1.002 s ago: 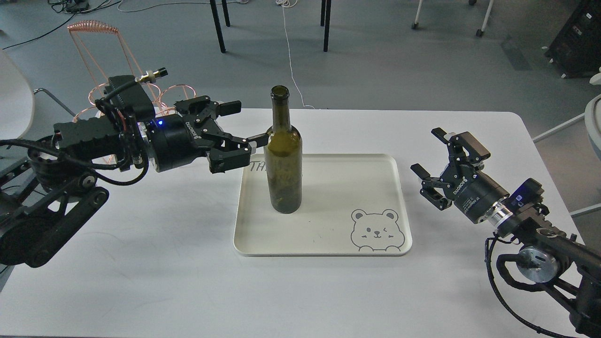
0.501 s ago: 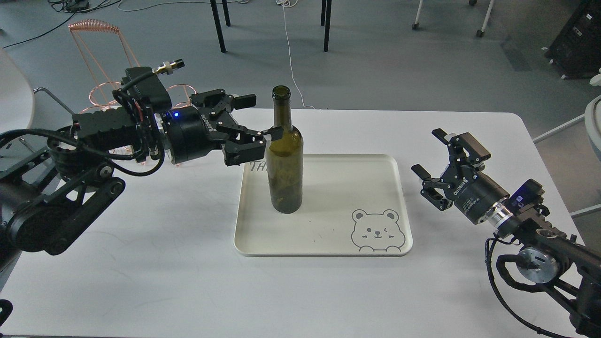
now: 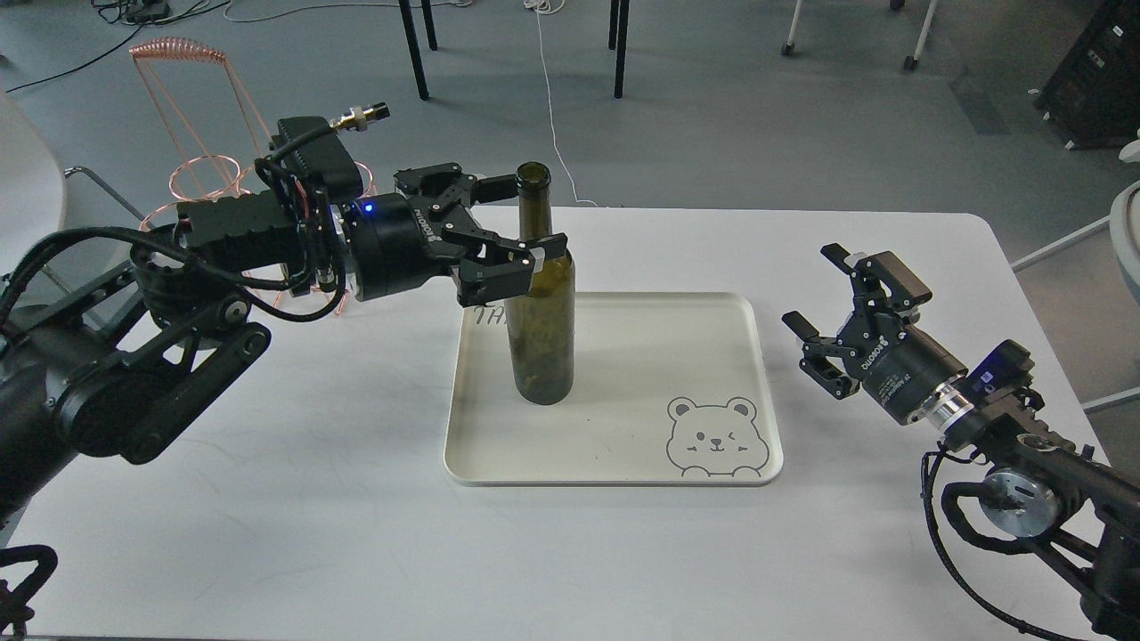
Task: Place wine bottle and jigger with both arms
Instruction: 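Close the left gripper around the wine bottle neck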
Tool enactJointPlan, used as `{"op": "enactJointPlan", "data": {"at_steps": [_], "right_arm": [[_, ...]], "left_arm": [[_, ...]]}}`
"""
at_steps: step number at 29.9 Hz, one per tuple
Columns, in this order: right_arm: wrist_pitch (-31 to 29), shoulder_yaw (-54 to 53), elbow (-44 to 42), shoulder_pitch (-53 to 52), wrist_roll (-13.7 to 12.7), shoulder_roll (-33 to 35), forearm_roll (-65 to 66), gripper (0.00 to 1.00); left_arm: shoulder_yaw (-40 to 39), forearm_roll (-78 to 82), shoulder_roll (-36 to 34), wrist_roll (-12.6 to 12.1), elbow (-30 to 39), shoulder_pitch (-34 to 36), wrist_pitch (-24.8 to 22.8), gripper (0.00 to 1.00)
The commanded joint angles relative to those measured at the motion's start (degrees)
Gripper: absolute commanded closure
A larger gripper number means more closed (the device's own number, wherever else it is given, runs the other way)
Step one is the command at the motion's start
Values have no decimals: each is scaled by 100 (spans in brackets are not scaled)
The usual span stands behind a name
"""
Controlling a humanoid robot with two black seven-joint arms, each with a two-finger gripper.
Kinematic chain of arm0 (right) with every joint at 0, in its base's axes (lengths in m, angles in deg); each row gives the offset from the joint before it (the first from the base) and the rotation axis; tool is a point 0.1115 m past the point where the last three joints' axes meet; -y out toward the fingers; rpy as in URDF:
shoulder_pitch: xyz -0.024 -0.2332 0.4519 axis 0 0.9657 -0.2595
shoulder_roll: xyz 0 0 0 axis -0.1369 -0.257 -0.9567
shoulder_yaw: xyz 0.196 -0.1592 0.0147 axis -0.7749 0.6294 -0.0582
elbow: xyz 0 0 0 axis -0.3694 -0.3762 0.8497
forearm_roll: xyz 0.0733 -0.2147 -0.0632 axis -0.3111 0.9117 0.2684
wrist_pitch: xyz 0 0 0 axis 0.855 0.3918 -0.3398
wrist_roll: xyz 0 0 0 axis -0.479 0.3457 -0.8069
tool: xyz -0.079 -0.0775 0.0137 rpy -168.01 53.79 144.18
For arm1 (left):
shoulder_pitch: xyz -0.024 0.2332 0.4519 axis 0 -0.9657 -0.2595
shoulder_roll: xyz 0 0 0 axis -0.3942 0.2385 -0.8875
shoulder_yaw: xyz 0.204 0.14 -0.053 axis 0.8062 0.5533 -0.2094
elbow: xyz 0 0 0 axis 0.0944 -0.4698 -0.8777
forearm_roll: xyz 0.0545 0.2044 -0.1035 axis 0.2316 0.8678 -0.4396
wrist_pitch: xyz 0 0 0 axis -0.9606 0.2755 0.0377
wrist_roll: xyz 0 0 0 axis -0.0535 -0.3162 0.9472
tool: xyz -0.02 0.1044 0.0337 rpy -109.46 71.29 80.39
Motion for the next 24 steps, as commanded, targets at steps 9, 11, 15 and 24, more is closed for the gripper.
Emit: {"op": "enactJointPlan", "data": {"at_steps": [9, 11, 15, 24], "right_arm": [[-1, 6, 0, 35, 0, -17, 8, 1], [-1, 6, 0, 35, 0, -17, 8, 1], [34, 6, 0, 35, 0, -17, 8, 1], [70, 15, 0, 44, 0, -35, 34, 1]], "left_arm": [[91, 0, 180, 0, -211, 159, 229, 20], [91, 0, 232, 0, -212, 168, 229, 20], [91, 0, 285, 0, -229, 168, 229, 30], [91, 0, 285, 0, -282, 168, 378, 77]]}}
